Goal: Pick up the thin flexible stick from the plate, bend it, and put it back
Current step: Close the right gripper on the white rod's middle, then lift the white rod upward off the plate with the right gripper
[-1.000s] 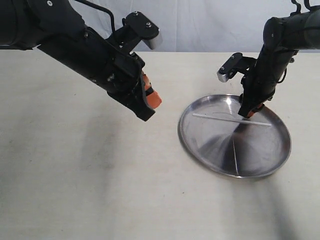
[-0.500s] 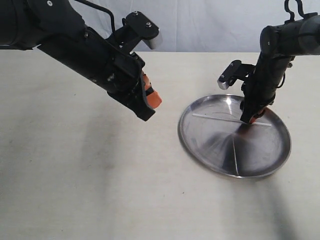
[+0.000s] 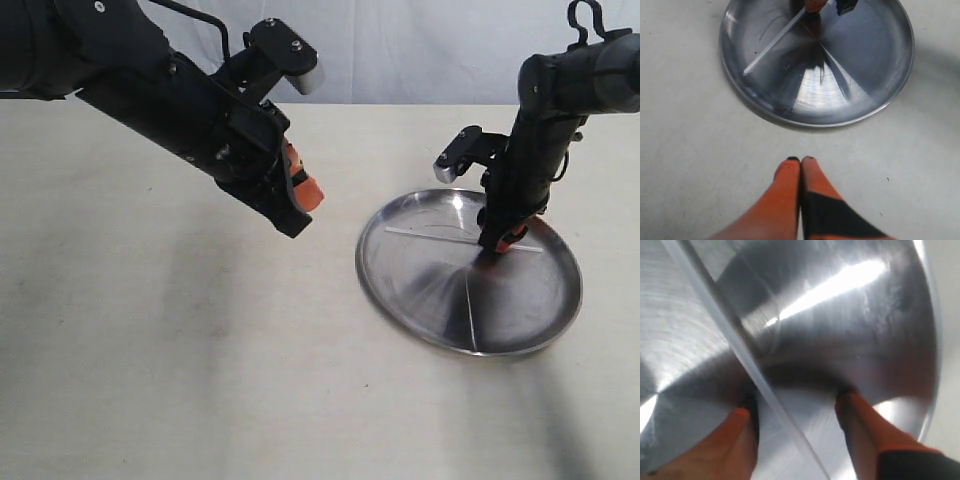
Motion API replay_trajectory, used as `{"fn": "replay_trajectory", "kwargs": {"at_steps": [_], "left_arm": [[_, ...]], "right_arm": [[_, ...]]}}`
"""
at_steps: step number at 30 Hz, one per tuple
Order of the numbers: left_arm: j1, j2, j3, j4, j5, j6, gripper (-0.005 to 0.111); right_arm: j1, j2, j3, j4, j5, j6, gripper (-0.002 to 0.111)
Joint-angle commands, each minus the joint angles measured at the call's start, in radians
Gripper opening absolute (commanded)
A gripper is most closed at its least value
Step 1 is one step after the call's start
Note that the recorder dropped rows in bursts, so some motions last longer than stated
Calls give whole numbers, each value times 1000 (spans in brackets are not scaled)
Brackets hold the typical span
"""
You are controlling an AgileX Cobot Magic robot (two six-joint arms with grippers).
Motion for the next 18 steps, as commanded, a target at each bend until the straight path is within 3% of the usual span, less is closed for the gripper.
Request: {"fn": "replay_trajectory", "kwargs": {"at_steps": [1, 4, 6, 12, 18], "left_arm": [[-4, 0, -6, 0, -15, -1, 0], [-4, 0, -6, 0, -27, -1, 0], [-4, 0, -6, 0, -40, -1, 0], [-4, 0, -6, 0, -68, -1, 0], [-4, 0, -6, 46, -107, -1, 0]], "right_arm": [[-2, 30, 2, -47, 0, 53, 50], [-2, 47, 2, -83, -15, 130, 49], [-2, 58, 2, -88, -9, 149, 43], [-2, 71, 2, -25, 48, 152, -1], [-2, 52, 2, 106, 108, 150, -1]]}}
